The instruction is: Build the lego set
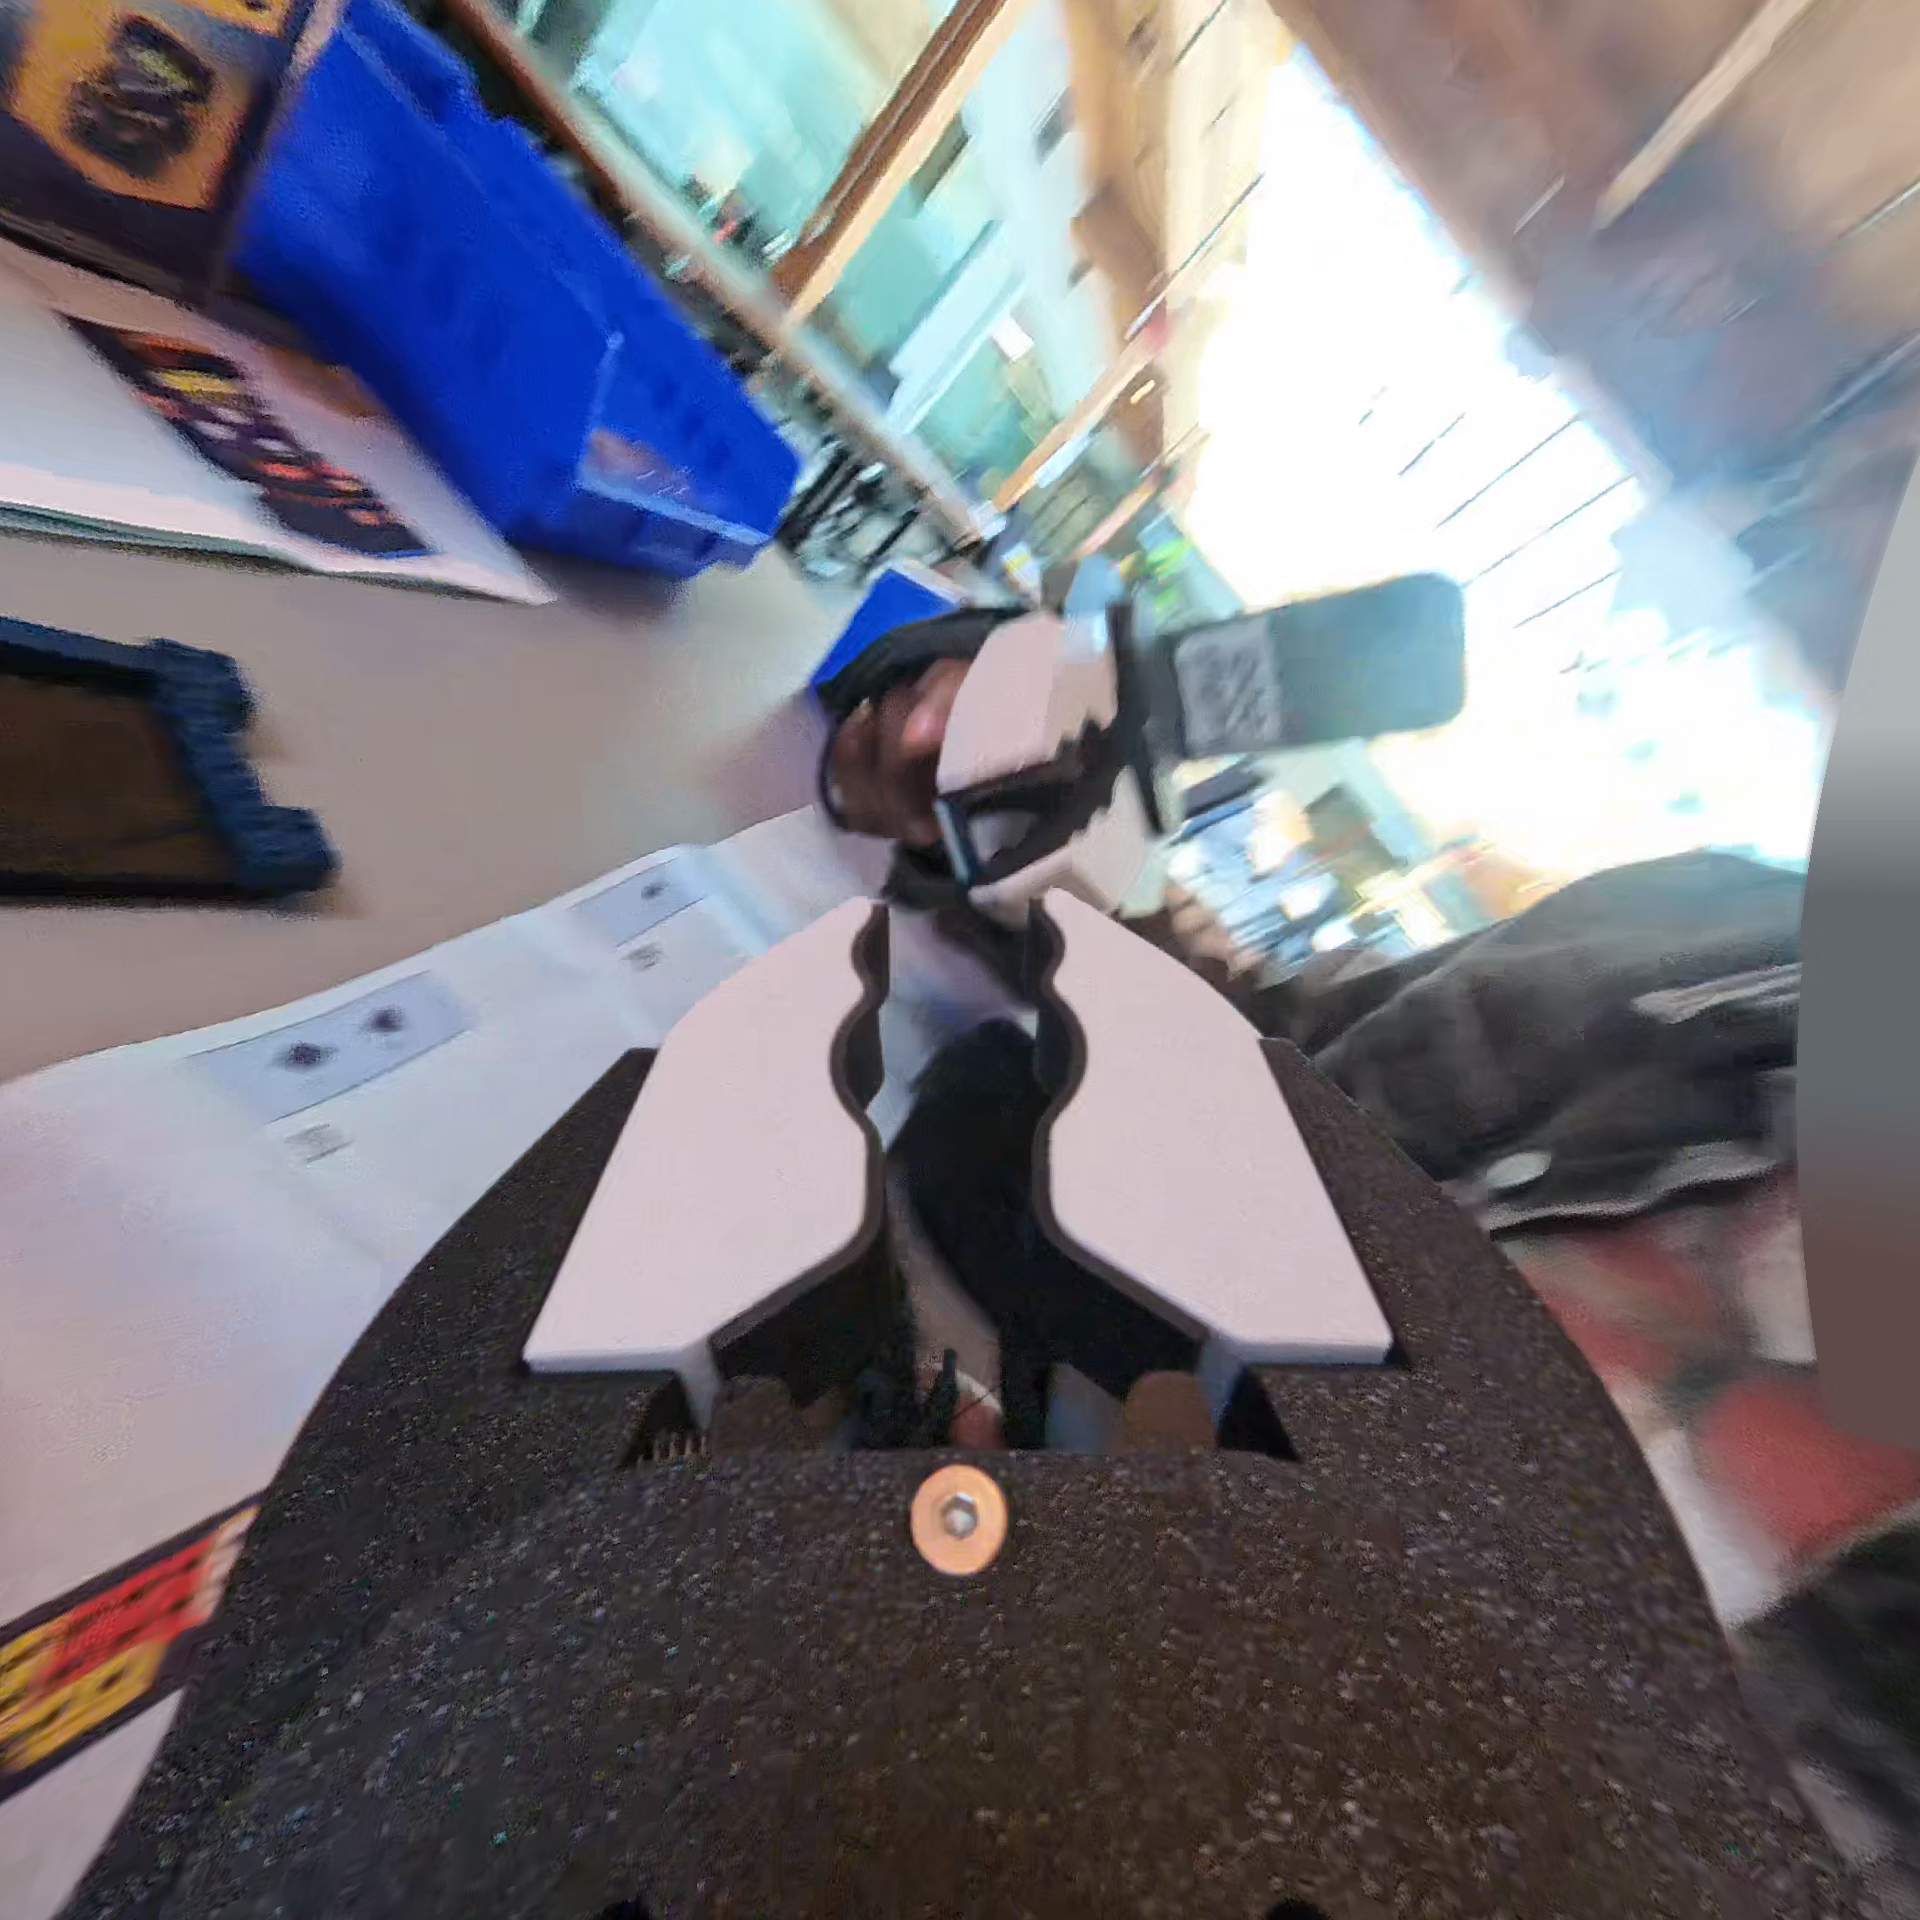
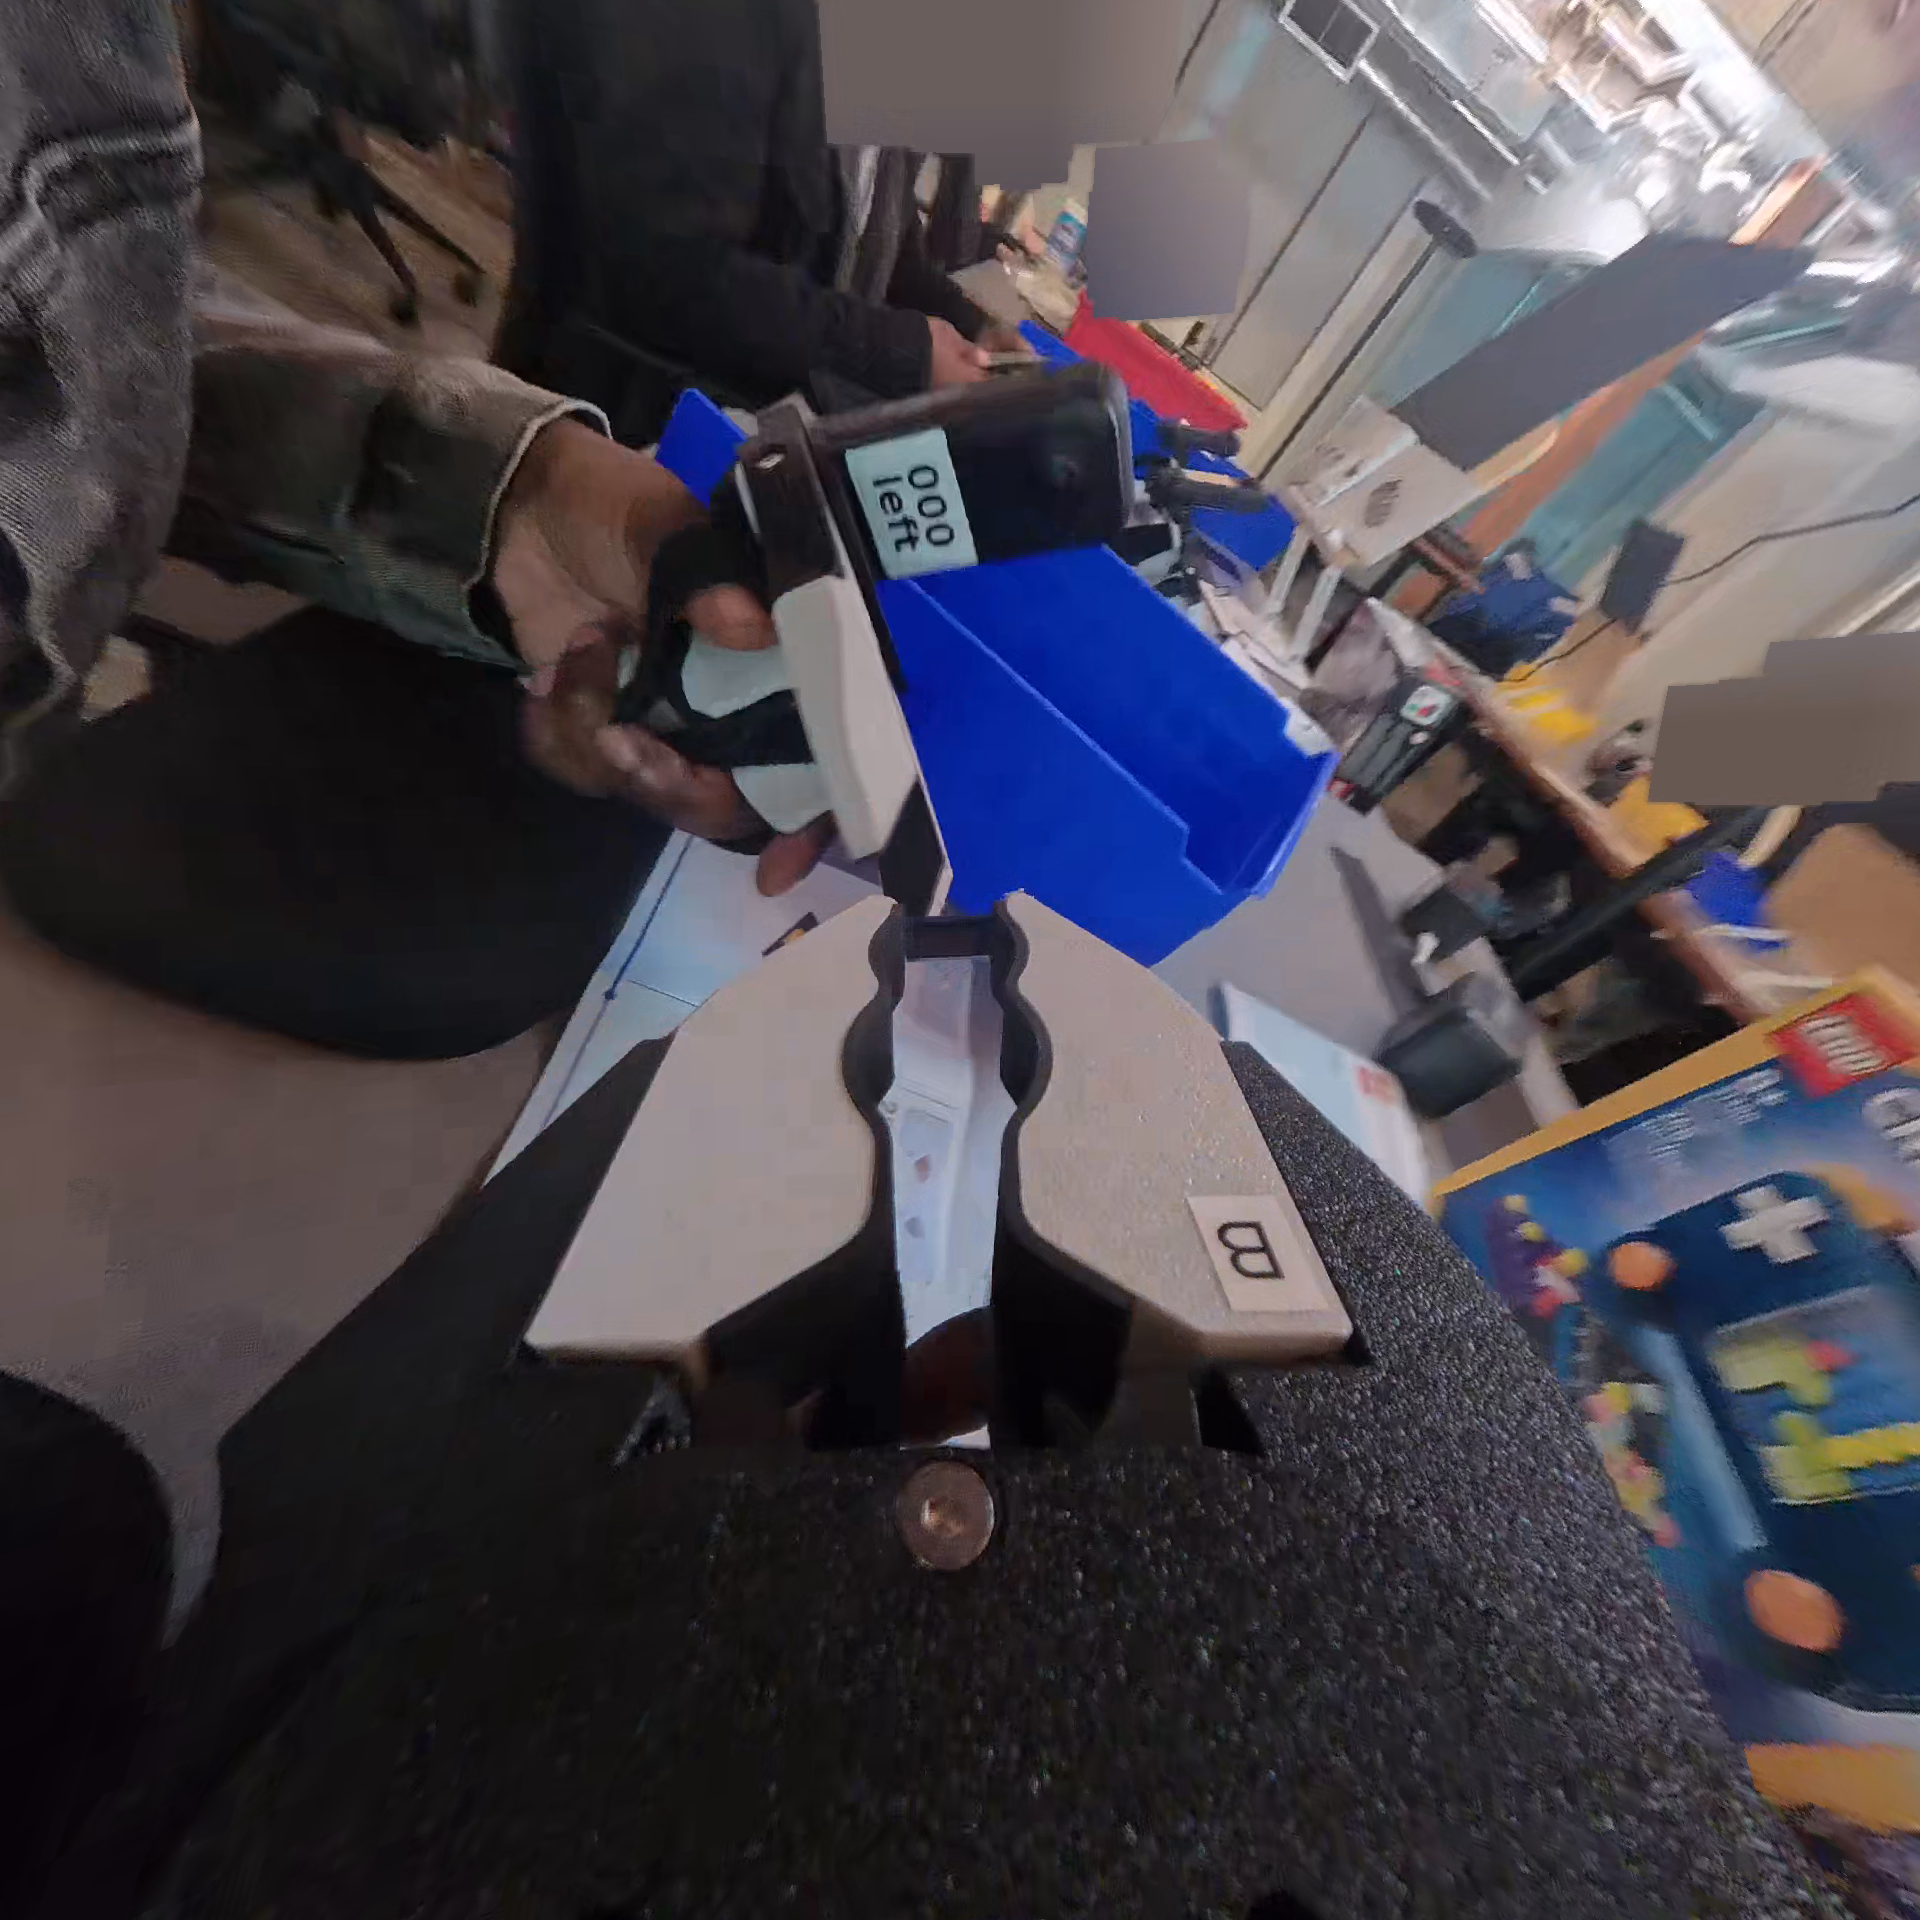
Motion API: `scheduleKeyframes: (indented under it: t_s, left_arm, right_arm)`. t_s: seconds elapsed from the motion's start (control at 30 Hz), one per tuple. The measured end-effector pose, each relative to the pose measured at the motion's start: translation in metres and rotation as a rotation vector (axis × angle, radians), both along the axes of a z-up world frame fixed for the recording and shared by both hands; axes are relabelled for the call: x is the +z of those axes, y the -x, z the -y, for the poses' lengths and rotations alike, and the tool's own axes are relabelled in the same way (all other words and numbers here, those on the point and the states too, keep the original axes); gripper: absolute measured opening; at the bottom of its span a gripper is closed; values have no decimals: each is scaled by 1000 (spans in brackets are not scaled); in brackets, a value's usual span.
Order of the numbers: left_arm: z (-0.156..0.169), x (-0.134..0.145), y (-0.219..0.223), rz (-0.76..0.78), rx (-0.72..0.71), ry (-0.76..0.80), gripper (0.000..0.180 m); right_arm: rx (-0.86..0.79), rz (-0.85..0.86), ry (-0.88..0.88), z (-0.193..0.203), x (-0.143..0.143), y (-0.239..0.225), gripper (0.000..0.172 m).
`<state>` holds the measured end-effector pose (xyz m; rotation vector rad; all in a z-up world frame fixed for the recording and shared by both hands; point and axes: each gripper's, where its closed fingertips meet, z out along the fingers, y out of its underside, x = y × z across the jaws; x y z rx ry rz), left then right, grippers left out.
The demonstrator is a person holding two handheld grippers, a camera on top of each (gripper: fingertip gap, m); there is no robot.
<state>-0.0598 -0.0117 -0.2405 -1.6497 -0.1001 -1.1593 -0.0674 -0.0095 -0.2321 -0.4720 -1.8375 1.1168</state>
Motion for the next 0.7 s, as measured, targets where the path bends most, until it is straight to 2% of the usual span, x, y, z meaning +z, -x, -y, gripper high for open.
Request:
scheduleKeyframes:
  t_s: [0.07, 0.23, 0.33, 0.47, 0.53, 0.57, 0.63, 0.7]
  left_arm:
    - [0, 6, 0, 91, -18, -12, 23]
    - [2, 4, -7, 76, -59, -23, 20]
    - [5, 9, -10, 99, -85, -63, 10]
    - [11, 9, -19, 6, -120, -138, 4]
    - [10, 12, -14, -186, -45, -245, 3]
    - [7, 9, -8, -369, 37, -286, 3]
    - [1, 0, 12, -861, 215, -349, 3]
    - [-2, -1, 29, -1358, 366, -420, 3]
  right_arm:
    - [-28, -23, -67, 4, 3, 0, 16]
    - [-21, -32, -132, 13, 3, -4, 16]
    - [-3, -41, -132, 19, 5, -6, 16]
    - [18, -40, -105, 27, 4, -8, 16]
    - [51, 19, 90, 29, 12, -11, 18]
    - [55, 87, 234, 25, 15, -11, 15]
    - [14, 215, 512, 13, 17, -6, 12]
    - [-55, 305, 662, 8, 11, 0, 12]
